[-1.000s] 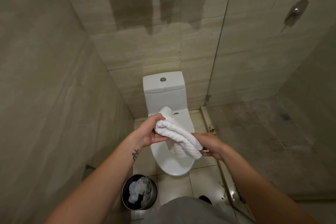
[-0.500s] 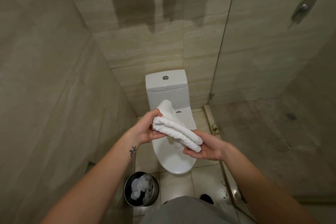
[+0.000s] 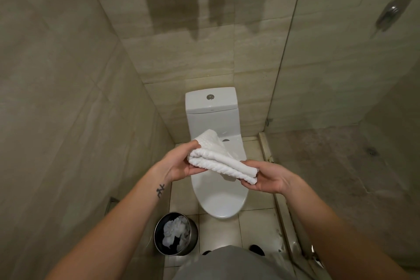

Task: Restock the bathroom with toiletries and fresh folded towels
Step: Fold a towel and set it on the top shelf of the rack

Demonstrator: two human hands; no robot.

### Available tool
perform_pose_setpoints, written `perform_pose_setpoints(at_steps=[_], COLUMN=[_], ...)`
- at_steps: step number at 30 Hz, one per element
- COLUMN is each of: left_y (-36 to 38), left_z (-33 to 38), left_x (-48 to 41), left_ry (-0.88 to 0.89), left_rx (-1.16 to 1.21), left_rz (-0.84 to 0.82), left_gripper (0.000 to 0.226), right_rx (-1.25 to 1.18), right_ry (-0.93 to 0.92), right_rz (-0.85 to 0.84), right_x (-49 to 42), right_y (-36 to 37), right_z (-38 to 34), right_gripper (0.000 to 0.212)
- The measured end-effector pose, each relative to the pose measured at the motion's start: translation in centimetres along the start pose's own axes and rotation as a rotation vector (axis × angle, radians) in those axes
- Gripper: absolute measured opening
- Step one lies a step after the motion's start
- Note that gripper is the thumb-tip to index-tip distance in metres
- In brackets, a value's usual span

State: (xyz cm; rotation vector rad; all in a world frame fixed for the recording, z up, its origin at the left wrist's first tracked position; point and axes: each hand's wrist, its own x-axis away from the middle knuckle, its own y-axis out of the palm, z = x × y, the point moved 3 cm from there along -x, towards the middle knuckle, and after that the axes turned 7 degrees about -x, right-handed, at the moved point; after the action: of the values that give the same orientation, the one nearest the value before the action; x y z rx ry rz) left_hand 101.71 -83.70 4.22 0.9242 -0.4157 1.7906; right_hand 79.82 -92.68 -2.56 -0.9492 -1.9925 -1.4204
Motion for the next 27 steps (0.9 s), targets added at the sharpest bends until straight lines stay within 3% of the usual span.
perform_pose_setpoints(at_steps=[2, 5, 7, 11, 15, 19, 23, 27], left_y=[0.2, 0.4, 0.7, 1.3, 2.0, 2.6, 2.7, 2.2], left_z=[0.2, 0.6, 1.0, 1.3, 1.0, 1.4, 3.4, 6.2], left_x=[0.0, 0.2, 0.4, 0.7, 0.5, 0.5, 0.7, 1.1], left_ry=[-0.002, -0.009, -0.007, 0.006, 0.005, 0.043, 0.08, 0.125], left_rx=[-0.003, -0.007, -0.016, -0.029, 0.007, 0.039, 0.037, 0.058], left_rz=[0.0, -0.007, -0.022, -0.059, -0.06, -0.063, -0.087, -0.105], left_gripper=[0.027, 0.036, 0.04, 0.031, 0.031, 0.027, 0.039, 0.039], right_rx=[0.004, -0.025, 0.005, 0.128, 0.119, 0.181, 0.227, 0.273], right_ry=[-0.013, -0.015, 0.003, -0.031, -0.14, -0.192, -0.212, -0.269], right_rz=[-0.003, -0.016, -0.075, -0.146, -0.11, -0.115, -0.149, -0.151], right_x=[0.1, 0.1, 0.4, 0.7, 0.1, 0.8, 1.6, 2.4], right_y=[0.0, -0.2, 0.0, 0.1, -0.3, -0.1, 1.2, 3.7], right_z=[-0.6, -1.6, -2.2, -3.4, -5.0, -6.9, -9.4, -12.2], right_gripper=[0.039, 0.059, 0.058, 0.056, 0.076, 0.073, 0.085, 0.08])
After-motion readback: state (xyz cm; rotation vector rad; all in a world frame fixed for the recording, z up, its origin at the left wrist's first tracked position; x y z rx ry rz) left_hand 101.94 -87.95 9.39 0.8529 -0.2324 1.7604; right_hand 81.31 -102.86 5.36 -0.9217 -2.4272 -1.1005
